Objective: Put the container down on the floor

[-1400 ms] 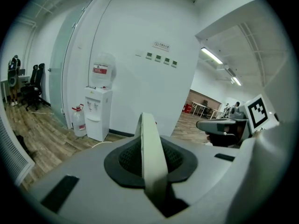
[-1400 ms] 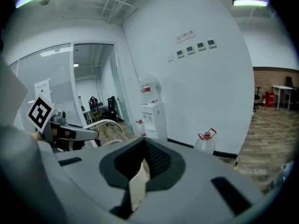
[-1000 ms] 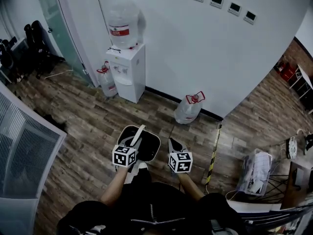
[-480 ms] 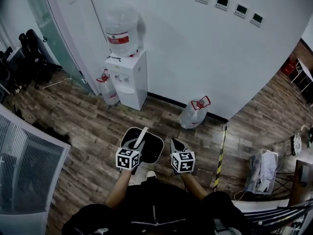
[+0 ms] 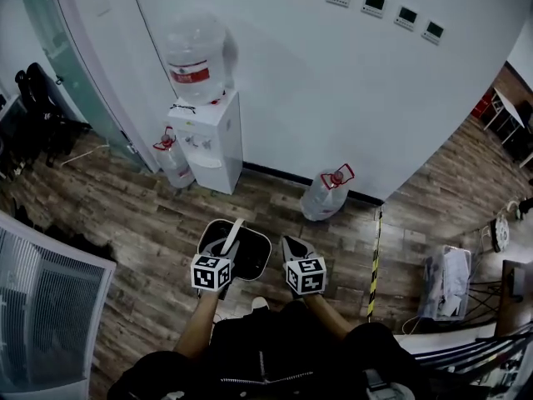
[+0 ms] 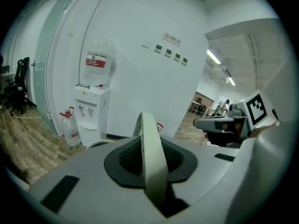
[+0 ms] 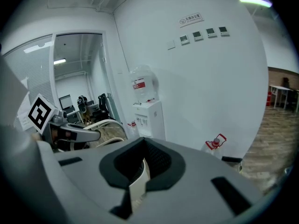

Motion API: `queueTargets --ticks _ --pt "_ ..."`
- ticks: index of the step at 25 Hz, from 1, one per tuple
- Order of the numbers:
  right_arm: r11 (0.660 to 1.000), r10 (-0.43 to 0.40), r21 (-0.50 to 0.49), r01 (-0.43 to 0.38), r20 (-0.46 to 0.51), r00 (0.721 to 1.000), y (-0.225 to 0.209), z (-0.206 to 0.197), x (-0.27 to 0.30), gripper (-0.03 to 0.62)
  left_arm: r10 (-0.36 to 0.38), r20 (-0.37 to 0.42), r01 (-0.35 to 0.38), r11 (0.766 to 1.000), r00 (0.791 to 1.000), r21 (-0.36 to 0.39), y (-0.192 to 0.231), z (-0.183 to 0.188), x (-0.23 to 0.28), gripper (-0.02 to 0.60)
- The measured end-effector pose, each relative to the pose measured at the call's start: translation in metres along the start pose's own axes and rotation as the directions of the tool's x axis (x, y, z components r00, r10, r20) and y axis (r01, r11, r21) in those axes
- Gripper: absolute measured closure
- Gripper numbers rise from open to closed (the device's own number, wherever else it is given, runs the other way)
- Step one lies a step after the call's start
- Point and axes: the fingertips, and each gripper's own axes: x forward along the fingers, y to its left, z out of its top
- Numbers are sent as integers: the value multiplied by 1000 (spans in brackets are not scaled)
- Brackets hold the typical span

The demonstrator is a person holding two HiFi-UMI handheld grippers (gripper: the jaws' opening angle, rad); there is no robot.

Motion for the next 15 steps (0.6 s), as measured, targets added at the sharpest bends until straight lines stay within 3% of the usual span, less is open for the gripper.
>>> queueTargets --ticks 8,15 --pt "999 -45 15 45 -2 999 -17 5 5 583 -19 -7 19 1000 1000 0 7 9 18 514" --pt "999 -34 33 35 -20 999 -25 4 26 583 -21 -10 21 1000 1000 -3 11 18 34 514"
